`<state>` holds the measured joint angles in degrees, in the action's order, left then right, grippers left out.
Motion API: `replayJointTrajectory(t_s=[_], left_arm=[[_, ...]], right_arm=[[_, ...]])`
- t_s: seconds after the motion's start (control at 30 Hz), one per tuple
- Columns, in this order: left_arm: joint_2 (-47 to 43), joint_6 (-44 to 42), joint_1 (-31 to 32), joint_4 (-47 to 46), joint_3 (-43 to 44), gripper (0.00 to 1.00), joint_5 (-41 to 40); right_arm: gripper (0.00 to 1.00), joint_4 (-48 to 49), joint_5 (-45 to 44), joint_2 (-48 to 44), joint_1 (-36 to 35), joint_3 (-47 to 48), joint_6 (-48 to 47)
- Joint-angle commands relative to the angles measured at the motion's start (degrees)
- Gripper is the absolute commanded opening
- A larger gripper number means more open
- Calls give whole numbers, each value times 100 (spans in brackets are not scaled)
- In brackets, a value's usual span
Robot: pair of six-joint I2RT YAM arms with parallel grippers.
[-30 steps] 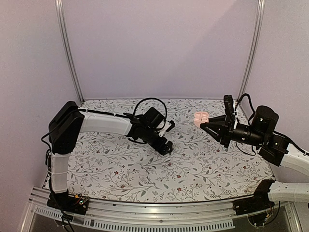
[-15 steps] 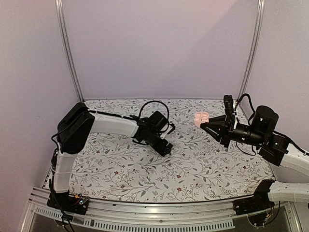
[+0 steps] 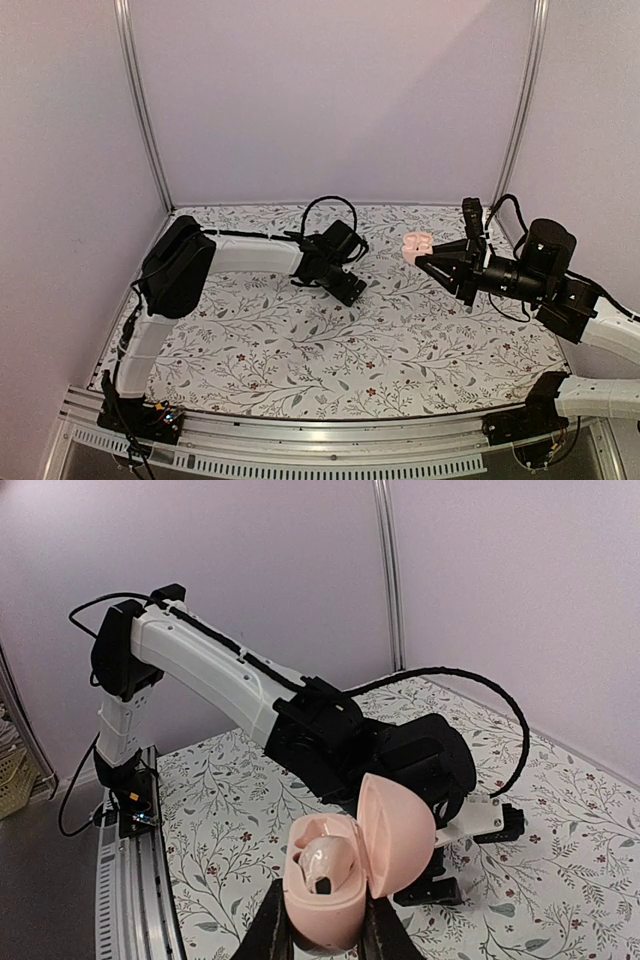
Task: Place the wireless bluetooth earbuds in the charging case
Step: Pick up the left earbud from the center of the board.
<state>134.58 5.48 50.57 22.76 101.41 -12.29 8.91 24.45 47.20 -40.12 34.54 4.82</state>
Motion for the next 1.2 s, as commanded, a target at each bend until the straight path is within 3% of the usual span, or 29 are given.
replayJointTrajectory(t_s=[0.0, 0.2, 0.43, 0.57, 0.77, 1.17], left_arm=[[50, 1, -308, 187, -21, 95, 11], [-821, -91, -534, -1001, -1017, 90, 1336], [-771, -436, -560, -966, -767, 76, 2212], [-432, -326, -563, -621, -262, 65, 2330], [-137, 76, -555, -619, 99, 56, 2026], [446, 197, -536, 32, 817, 52, 2381]], right_arm=[[0, -24, -11, -19, 31, 156, -69], [0, -25, 22, -20, 39, 158, -69], [0, -29, 16, -24, 39, 158, -73], [0, -38, -3, -34, 36, 158, -78], [0, -29, 16, -70, 39, 132, -69], [0, -33, 16, -53, 39, 140, -78]])
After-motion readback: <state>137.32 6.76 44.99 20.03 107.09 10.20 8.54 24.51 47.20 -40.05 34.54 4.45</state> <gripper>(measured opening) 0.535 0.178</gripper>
